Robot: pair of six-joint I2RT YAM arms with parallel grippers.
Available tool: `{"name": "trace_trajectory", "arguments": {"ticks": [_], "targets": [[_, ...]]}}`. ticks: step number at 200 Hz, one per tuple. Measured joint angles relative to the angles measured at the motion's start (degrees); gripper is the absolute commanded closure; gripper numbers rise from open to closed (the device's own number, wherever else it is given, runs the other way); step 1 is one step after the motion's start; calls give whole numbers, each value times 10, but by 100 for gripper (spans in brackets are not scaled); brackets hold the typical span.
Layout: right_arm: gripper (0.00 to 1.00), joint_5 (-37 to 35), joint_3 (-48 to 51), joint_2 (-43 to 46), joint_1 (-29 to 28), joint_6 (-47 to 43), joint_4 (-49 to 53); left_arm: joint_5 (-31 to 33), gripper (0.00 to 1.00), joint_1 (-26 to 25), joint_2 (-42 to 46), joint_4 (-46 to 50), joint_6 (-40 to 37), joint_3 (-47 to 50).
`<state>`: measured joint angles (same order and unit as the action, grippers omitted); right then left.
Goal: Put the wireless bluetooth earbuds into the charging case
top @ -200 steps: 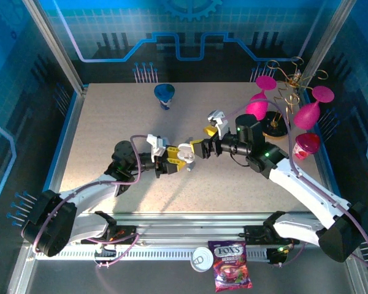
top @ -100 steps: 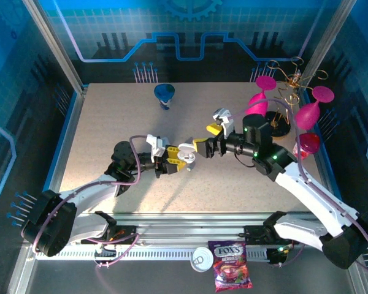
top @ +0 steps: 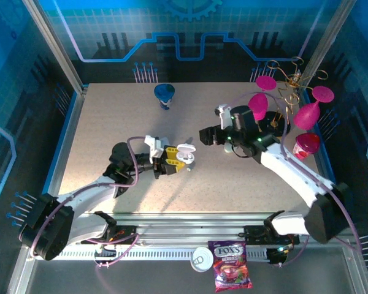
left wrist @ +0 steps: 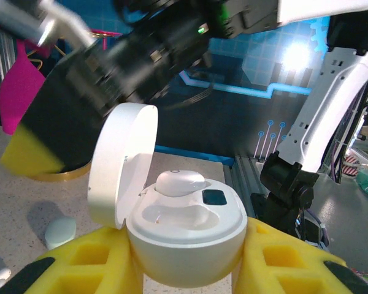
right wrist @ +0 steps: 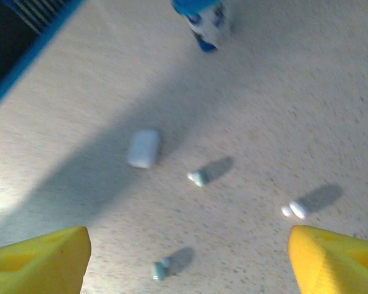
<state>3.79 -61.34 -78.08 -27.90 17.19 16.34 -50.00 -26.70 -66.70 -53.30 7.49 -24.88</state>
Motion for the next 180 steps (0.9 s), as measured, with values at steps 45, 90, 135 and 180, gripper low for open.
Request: {"name": "trace_trajectory", "arguments": {"ticks": [45, 90, 135, 180], "targets": [[17, -39, -82, -150, 14, 19, 37, 0, 72, 0, 23, 10, -3, 4], [20, -58, -151, -263, 40, 27, 62, 0, 72, 0, 29, 20, -5, 7], [22, -62, -205, -354, 47, 27, 84, 0, 72, 0, 29, 20, -5, 7], [24, -43, -217, -394, 55, 23, 102, 0, 72, 0, 29, 21, -5, 7]]}}
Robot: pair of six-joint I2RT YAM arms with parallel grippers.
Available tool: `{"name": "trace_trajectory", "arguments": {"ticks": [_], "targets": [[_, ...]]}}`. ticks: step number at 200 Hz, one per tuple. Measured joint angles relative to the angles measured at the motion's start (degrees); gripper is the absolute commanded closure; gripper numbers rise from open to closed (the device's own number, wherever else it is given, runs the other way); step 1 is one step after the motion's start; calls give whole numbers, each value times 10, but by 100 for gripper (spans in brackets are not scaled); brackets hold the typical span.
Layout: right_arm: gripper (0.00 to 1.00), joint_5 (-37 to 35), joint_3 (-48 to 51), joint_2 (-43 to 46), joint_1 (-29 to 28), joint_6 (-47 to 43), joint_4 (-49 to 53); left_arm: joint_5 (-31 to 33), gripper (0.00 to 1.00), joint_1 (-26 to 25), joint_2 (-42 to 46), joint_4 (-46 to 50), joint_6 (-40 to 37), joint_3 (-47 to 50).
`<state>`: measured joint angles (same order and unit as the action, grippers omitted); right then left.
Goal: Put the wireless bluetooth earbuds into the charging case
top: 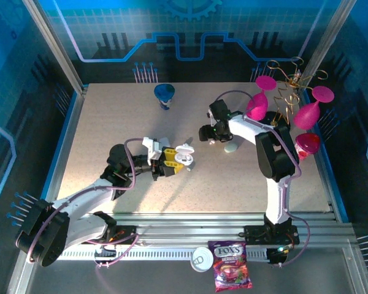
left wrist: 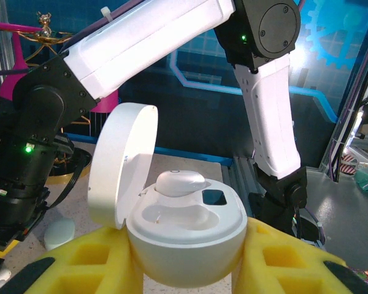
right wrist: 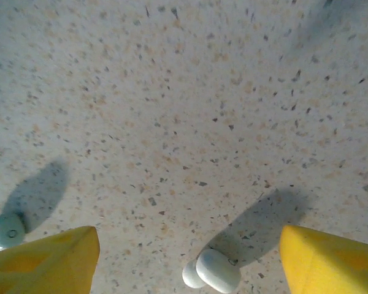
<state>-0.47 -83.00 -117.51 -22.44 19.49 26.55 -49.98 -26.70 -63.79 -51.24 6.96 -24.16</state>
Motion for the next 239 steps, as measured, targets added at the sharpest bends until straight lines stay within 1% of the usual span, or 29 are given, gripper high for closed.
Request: {"name": "trace_trajectory", "arguments": {"ticks": [46, 98, 153, 183, 210, 239], "targets": [[27, 34, 19, 0, 0, -1, -4, 0, 72, 0, 0, 6, 0, 0], [29, 68, 70, 37, -4, 1, -14, 0, 72, 0, 0, 9, -1, 0], [30, 115, 82, 56, -17, 11, -25, 0, 72, 0, 7, 10, -11, 0], [30, 129, 82, 56, -16, 7, -38, 0, 72, 0, 7, 11, -11, 0], [30, 128, 82, 60, -16, -7, -45, 0, 72, 0, 7, 14, -14, 0], [28, 103, 75, 63, -16, -35, -39, 0, 72, 0, 7, 16, -15, 0]]}}
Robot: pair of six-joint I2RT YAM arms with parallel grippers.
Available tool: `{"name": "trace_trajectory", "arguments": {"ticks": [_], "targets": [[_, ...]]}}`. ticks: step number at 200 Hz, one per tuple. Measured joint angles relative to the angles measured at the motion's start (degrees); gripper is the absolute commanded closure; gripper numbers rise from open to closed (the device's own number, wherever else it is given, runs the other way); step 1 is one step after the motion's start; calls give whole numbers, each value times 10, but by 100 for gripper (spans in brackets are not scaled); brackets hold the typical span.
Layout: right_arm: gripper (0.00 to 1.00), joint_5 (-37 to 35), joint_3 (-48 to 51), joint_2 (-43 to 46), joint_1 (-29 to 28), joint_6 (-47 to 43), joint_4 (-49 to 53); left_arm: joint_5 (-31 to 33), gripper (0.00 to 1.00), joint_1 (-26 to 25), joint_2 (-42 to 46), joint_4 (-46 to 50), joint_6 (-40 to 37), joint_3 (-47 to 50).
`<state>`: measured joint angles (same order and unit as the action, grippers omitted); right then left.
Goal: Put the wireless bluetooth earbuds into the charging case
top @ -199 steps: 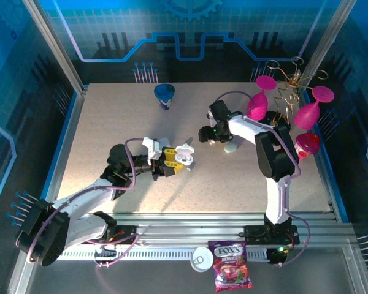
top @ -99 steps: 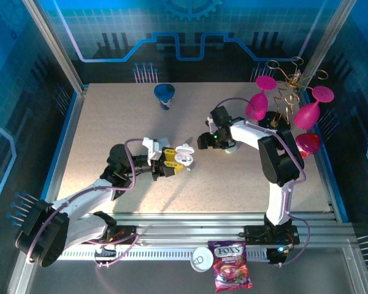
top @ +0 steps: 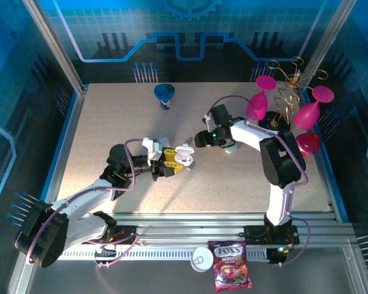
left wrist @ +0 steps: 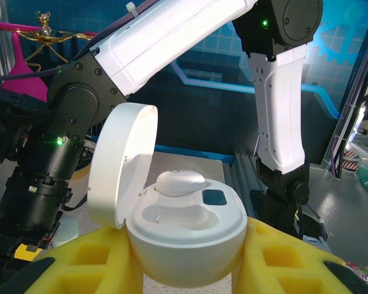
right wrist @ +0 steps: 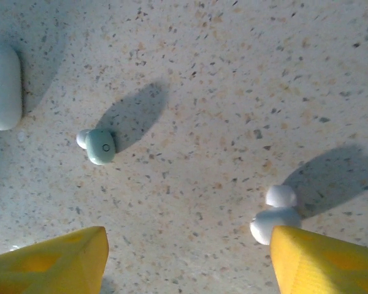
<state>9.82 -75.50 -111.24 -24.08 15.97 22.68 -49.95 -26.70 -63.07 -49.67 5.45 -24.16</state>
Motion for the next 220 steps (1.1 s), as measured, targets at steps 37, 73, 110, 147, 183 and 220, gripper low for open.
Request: {"name": "trace_trajectory", "arguments": {"ticks": [37, 73, 110, 147, 183, 220], "targets": [[24, -17, -54, -27, 0, -33, 18, 0, 72, 0, 0, 0, 0, 0], [24, -19, -98, -73, 2, -45, 33, 0, 72, 0, 0, 1, 0, 0], [24, -19, -94, -79, 2, -45, 46, 0, 72, 0, 6, 4, 0, 0], [25, -18, -53, -58, 1, -44, 30, 0, 72, 0, 6, 5, 0, 0], [25, -12, -21, -28, -4, -40, 31, 0, 72, 0, 6, 5, 0, 0], [25, -2, -10, -11, -9, -31, 31, 0, 72, 0, 5, 5, 1, 0]]}}
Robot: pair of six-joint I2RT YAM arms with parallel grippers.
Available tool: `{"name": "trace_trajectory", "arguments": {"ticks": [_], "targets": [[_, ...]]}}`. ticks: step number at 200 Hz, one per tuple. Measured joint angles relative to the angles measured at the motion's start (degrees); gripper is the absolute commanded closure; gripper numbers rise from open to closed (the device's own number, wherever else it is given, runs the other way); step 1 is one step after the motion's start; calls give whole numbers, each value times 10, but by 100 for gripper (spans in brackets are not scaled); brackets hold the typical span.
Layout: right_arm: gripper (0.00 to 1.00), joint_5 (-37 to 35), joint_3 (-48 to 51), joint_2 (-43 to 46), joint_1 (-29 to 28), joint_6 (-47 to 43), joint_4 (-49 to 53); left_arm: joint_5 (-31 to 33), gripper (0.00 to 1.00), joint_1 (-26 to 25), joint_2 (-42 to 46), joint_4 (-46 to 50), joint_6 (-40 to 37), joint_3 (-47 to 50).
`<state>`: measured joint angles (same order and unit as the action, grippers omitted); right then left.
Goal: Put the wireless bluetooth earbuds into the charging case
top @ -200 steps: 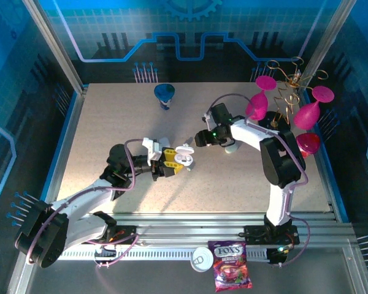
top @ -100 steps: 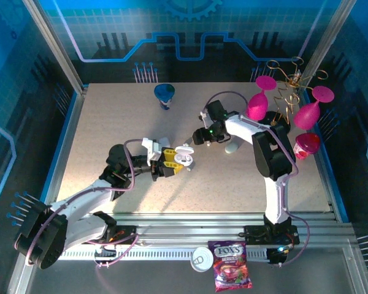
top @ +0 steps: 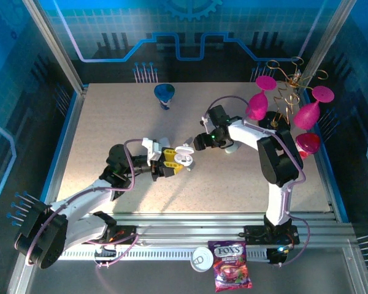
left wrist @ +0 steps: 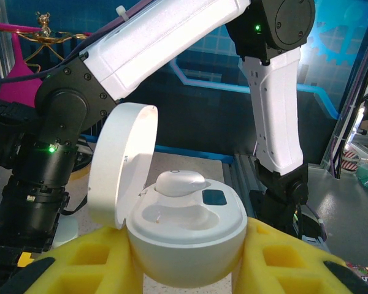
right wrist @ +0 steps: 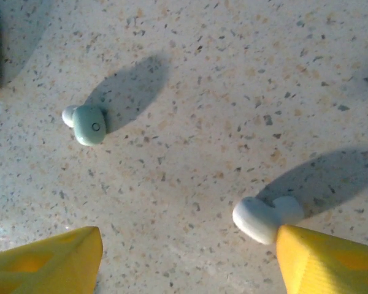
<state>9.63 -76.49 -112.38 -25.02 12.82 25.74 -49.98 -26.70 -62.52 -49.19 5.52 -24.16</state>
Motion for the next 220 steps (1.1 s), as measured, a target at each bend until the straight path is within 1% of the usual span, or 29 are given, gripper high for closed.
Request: {"name": "trace_trajectory", "arguments": {"ticks": [13, 32, 59, 87, 113, 149, 178, 220], "targets": [[25, -2, 4, 9, -2, 0, 0, 0, 72, 0, 0, 0, 0, 0], [25, -25, 4, 21, -7, -6, 10, 0, 72, 0, 0, 0, 0, 0], [38, -74, -19, 20, -10, -30, 53, 0, 72, 0, 0, 0, 0, 0], [49, -138, -87, -6, -17, -72, 114, 0, 72, 0, 0, 0, 0, 0], [52, -197, -137, -36, -42, -113, 156, 0, 72, 0, 0, 1, -1, 0], [60, -243, -173, -74, -79, -164, 207, 0, 72, 0, 0, 6, -1, 0], [62, -258, -201, -104, -84, -180, 233, 0, 72, 0, 0, 9, -1, 0], [63, -277, -223, -121, -85, -194, 251, 0, 72, 0, 0, 9, -1, 0]]}}
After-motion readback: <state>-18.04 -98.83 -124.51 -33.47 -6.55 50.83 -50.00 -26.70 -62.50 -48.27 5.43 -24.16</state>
